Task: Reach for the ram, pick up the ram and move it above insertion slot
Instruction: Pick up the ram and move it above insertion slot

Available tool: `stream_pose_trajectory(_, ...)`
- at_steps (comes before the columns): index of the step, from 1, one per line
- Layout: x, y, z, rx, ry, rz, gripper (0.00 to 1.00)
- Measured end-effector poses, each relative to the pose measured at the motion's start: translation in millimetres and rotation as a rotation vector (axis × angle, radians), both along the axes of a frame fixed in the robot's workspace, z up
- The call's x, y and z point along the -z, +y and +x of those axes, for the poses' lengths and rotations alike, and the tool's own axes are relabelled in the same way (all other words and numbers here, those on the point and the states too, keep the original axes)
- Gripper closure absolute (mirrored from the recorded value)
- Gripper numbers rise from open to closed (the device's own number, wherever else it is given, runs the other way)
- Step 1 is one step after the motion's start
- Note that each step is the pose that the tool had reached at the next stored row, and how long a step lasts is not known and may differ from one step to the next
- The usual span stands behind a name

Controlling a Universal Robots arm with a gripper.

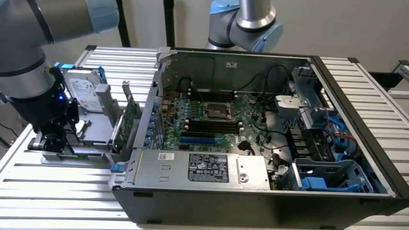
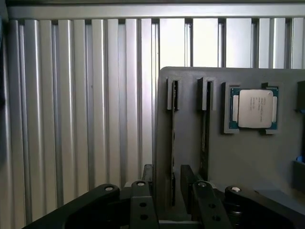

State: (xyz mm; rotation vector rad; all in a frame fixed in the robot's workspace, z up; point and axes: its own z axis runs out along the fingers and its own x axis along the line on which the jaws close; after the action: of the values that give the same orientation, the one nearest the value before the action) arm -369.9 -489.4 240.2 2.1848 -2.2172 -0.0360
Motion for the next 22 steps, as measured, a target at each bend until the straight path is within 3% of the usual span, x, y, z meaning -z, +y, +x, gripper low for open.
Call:
stream_pose_trajectory(17,30.9,6.1,-3.8,-0.009,-0.0005,0.0,0.63)
stream_pose_trajectory(22,35.8,7.5,-4.0,-0.011,-0.0004,0.0,0.63)
